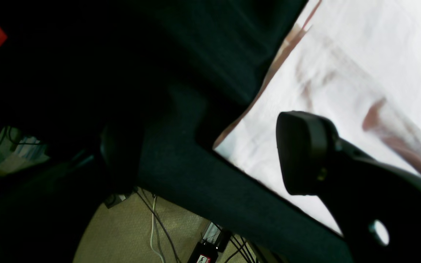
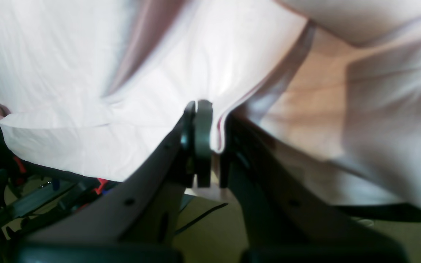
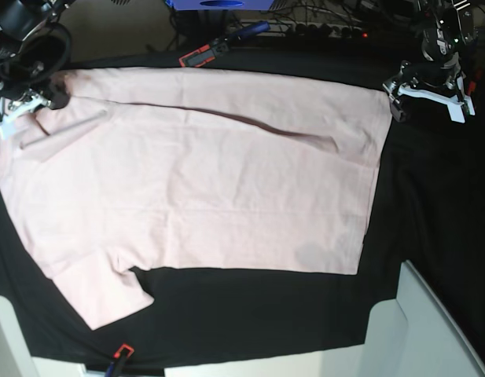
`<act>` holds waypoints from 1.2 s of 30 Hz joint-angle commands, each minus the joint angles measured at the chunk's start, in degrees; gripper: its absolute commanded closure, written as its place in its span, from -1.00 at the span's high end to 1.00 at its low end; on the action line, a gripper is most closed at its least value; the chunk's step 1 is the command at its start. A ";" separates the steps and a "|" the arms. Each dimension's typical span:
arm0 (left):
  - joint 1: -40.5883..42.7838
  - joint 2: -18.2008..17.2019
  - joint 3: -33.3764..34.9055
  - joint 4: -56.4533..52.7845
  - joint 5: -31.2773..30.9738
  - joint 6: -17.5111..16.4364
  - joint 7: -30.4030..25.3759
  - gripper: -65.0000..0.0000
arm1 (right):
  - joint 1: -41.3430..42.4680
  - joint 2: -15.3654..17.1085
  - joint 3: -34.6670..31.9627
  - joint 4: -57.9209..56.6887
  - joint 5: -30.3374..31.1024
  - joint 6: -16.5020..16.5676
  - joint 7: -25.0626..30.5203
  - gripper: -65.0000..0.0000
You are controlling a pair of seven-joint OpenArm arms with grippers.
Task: Fold the T-shirt properly
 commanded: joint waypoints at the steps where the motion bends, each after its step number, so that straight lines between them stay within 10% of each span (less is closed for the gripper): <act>1: 0.34 -0.64 -0.23 0.81 -0.41 -0.07 -0.99 0.74 | 0.72 1.12 -0.05 0.94 0.35 0.14 -0.30 -1.00; 13: 0.34 -0.64 -0.23 0.81 -0.41 -0.07 -0.99 0.74 | 0.81 1.47 -0.58 11.76 0.35 0.14 -1.44 -1.00; 36: 1.22 -0.64 -0.23 0.81 -0.41 -0.07 -0.99 0.74 | 5.38 0.42 -23.44 11.93 0.17 0.14 -1.00 -1.00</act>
